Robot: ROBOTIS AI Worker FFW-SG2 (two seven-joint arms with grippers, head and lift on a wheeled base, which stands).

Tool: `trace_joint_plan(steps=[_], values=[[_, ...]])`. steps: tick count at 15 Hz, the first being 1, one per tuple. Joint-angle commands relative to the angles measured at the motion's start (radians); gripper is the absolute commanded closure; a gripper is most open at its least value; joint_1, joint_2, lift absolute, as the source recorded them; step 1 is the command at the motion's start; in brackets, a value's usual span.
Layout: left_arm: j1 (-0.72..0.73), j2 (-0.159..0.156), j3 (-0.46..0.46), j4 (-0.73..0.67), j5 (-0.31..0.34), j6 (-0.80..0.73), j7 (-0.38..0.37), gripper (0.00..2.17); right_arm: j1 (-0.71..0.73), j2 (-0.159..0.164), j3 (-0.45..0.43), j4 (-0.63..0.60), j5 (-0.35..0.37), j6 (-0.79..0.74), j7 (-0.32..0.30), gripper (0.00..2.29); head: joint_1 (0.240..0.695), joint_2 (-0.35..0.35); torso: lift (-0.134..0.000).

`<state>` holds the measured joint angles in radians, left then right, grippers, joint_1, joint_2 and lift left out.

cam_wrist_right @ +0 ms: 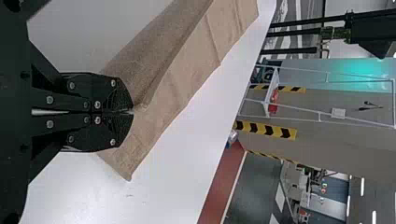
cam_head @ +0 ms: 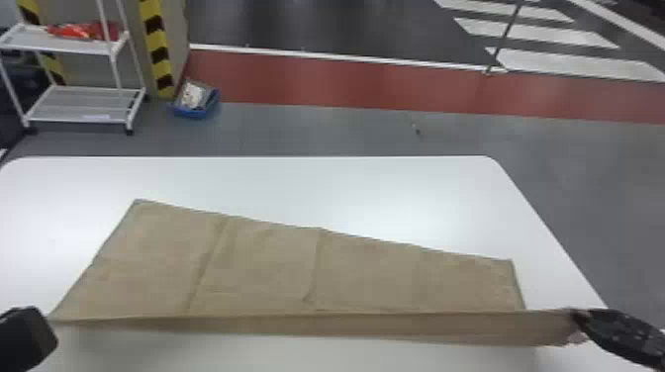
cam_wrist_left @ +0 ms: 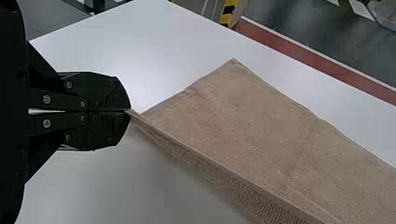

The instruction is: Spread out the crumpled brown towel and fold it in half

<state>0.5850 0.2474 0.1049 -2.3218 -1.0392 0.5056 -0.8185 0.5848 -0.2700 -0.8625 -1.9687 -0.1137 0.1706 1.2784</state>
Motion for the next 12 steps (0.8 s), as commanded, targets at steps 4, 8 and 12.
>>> trace_joint_plan(steps=[4,8,12], values=[[-0.226,-0.011,-0.168,0.064,-0.153,0.061,-0.059,1.18,-0.105,-0.029,0.008,0.106,0.036,0.031,-0.002,2.26,0.695,-0.249,-0.124],[-0.427,-0.03,-0.304,0.211,-0.211,0.12,-0.088,1.18,-0.194,-0.047,0.019,0.188,0.089,0.083,-0.004,2.27,0.695,-0.307,-0.124],[-0.563,-0.051,-0.378,0.392,-0.236,0.12,-0.096,1.18,-0.255,-0.046,0.08,0.248,0.174,0.105,-0.007,2.27,0.695,-0.341,-0.124]])
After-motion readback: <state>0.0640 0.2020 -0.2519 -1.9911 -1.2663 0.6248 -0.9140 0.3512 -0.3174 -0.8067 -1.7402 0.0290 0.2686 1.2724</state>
